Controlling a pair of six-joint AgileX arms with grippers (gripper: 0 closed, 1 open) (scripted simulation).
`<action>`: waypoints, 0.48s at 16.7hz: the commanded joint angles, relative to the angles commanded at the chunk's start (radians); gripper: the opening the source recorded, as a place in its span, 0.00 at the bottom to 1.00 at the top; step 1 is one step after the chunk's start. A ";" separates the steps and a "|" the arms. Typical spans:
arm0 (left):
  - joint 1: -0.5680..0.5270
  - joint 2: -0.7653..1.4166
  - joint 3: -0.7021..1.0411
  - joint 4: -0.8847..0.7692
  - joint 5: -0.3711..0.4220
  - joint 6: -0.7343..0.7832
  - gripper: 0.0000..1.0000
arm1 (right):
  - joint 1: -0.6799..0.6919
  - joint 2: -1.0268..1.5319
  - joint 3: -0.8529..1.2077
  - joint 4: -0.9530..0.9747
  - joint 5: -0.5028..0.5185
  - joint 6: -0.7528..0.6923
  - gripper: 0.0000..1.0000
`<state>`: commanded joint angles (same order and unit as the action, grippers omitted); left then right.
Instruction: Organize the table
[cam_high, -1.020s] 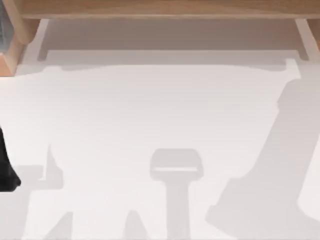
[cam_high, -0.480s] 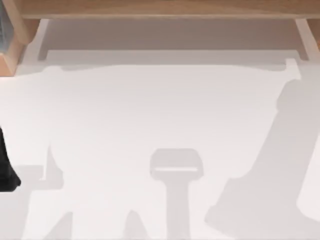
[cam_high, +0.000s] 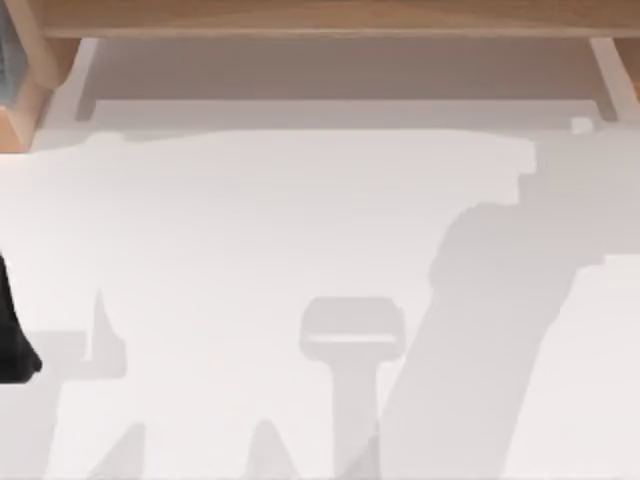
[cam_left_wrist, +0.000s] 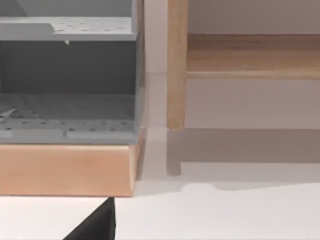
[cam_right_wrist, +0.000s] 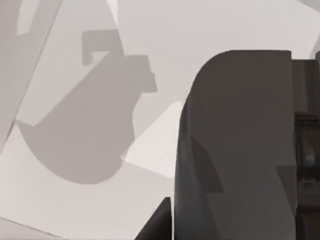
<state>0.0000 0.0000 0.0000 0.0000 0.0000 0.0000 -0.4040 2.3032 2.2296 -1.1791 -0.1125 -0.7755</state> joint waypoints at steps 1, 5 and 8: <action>0.000 0.000 0.000 0.000 0.000 0.000 1.00 | -0.006 -0.059 -0.052 0.019 -0.006 -0.001 0.00; 0.000 0.000 0.000 0.000 0.000 0.000 1.00 | -0.045 -0.296 -0.313 0.093 -0.023 0.003 0.00; 0.000 0.000 0.000 0.000 0.000 0.000 1.00 | -0.085 -0.463 -0.552 0.143 -0.026 0.011 0.00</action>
<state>0.0000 0.0000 0.0000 0.0000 0.0000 0.0000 -0.4892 1.8405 1.6774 -1.0365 -0.1383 -0.7642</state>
